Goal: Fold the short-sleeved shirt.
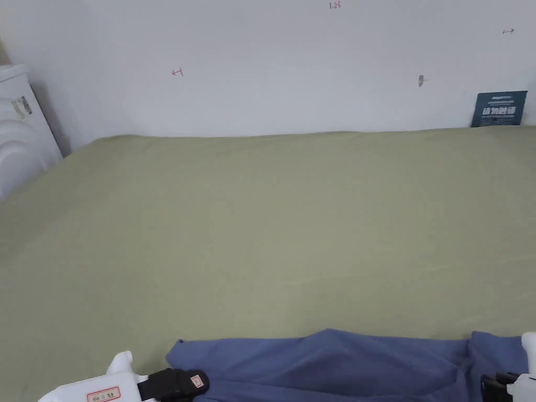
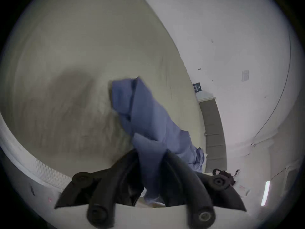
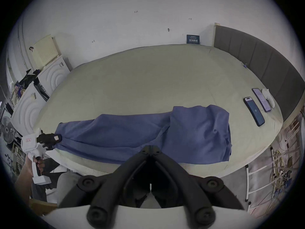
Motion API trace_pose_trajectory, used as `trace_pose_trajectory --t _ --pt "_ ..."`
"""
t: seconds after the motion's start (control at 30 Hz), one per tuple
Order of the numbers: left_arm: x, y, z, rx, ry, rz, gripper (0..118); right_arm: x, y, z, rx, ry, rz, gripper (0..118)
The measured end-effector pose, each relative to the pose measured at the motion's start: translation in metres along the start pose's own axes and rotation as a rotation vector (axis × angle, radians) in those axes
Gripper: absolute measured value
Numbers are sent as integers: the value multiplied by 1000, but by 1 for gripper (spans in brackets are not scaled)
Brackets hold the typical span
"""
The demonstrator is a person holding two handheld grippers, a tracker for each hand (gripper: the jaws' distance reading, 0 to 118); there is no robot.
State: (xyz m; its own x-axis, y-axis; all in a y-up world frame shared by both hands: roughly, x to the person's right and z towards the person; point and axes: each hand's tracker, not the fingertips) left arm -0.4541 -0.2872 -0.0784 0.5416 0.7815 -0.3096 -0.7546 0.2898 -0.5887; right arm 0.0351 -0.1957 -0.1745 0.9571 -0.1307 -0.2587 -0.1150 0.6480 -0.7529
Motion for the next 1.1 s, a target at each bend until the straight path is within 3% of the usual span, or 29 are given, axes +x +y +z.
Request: trace_pose_trajectory --t 0.3,0.47,0.7,0.73,0.77,0.8,0.83,0.93,1.07,1.1 --pt "111 10 -2 -8 33 -552 12 7 12 18 41 15 -9 1" --pt "168 -18 -46 -132 -66 -650 12 11 17 33 71 28 -12 1" --pt "192 -64 -129 -286 -81 -623 14 26 16 45 87 13 -21 1" --pt "191 -67 -137 -286 -84 -624 22 29 15 46 88 13 -23 1" --pt "189 -68 -145 -286 -84 -615 44 30 14 46 89 12 -23 2" --pt "186 -70 -151 -277 -82 -587 90 31 14 47 91 10 -24 2" --pt "181 -70 -155 -277 -105 -531 110 32 13 47 90 8 -25 3" --pt "175 -71 -155 -306 -180 -405 110 34 13 45 73 7 -21 3" --pt "171 -65 -143 -255 -220 -354 108 36 14 42 72 6 -24 3" --pt "166 -63 -144 -248 -214 -335 95 35 14 42 71 11 -26 3"
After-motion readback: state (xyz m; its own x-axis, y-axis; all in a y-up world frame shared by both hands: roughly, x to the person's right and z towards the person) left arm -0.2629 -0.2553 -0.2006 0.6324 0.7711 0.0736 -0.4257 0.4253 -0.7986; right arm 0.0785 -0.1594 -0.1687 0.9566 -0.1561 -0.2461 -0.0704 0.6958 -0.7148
